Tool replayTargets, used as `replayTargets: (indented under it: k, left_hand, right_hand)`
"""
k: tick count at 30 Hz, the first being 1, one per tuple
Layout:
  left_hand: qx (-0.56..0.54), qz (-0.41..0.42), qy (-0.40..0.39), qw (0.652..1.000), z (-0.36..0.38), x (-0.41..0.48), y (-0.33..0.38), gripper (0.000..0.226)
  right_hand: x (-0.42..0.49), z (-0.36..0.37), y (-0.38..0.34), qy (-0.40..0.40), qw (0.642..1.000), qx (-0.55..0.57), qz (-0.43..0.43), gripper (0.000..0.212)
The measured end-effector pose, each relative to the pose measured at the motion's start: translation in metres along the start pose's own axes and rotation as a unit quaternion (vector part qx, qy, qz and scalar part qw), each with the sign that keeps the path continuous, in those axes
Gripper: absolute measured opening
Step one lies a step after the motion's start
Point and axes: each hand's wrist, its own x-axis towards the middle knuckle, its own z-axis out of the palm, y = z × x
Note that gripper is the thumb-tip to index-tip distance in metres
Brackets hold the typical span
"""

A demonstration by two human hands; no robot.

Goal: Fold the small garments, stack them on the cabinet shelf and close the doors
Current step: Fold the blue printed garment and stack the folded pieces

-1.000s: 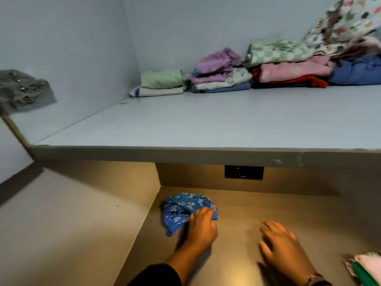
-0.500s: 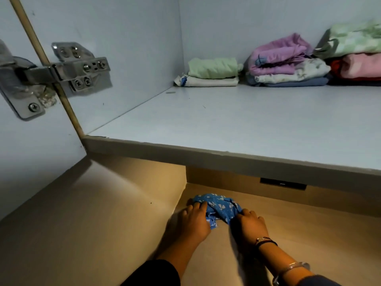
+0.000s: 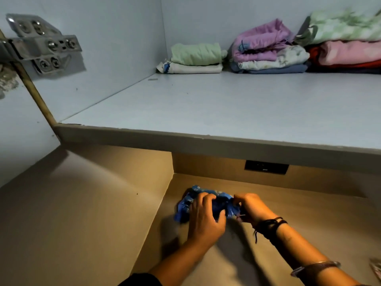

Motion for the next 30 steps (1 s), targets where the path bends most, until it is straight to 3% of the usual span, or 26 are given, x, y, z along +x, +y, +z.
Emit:
replayTargets:
  k: [3,5,7,10,13,16,18,21,24,28,30]
  left_hand:
    - [-0.116,-0.001,0.103,0.988,-0.004,-0.023,0.033,0.040]
    - [-0.109,-0.024,0.067,0.992,-0.002,-0.033,0.055,0.062]
    - [-0.003,-0.050,0.027,0.998,0.004,-0.034,0.069,0.080]
    - [0.039,-0.068,-0.024,0.997,0.007,-0.023,0.070,0.043]
    - [-0.052,-0.108,-0.068,0.990,0.001,-0.007,0.064,0.016]
    - [-0.163,-0.103,-0.087,0.977,-0.012,0.014,0.064,0.029]
    - [-0.176,-0.061,-0.109,0.976,-0.027,0.033,0.065,0.033]
    - [-0.163,0.006,-0.152,0.975,-0.051,0.062,0.072,0.023]
    - [-0.145,0.047,-0.189,0.970,-0.065,0.088,0.092,0.011]
    - [-0.160,0.025,-0.176,0.971,-0.066,0.108,0.118,0.008]
    - [-0.180,-0.036,-0.139,0.973,-0.060,0.109,0.132,0.022]
  right_hand:
    - [-0.024,-0.016,-0.026,-0.069,0.975,0.201,0.060,0.013]
    - [-0.038,-0.022,-0.040,-0.104,0.960,0.252,0.059,0.013]
    - [-0.051,-0.028,-0.047,-0.101,0.957,0.267,0.041,0.016]
    - [-0.064,-0.039,-0.050,-0.073,0.960,0.268,0.021,0.024]
    - [-0.074,-0.059,-0.055,-0.039,0.964,0.265,-0.005,0.023]
    - [-0.076,-0.087,-0.054,-0.017,0.958,0.277,-0.066,0.024]
    - [-0.081,-0.109,-0.049,-0.048,0.950,0.283,-0.125,0.026]
    - [-0.088,-0.135,-0.039,-0.052,0.968,0.129,-0.208,0.033]
    - [-0.092,-0.147,-0.032,0.081,0.947,-0.074,-0.302,0.013]
    - [-0.087,-0.168,-0.038,0.183,0.911,-0.095,-0.356,0.005]
    - [-0.086,-0.179,-0.042,0.202,0.903,-0.100,-0.366,0.020]
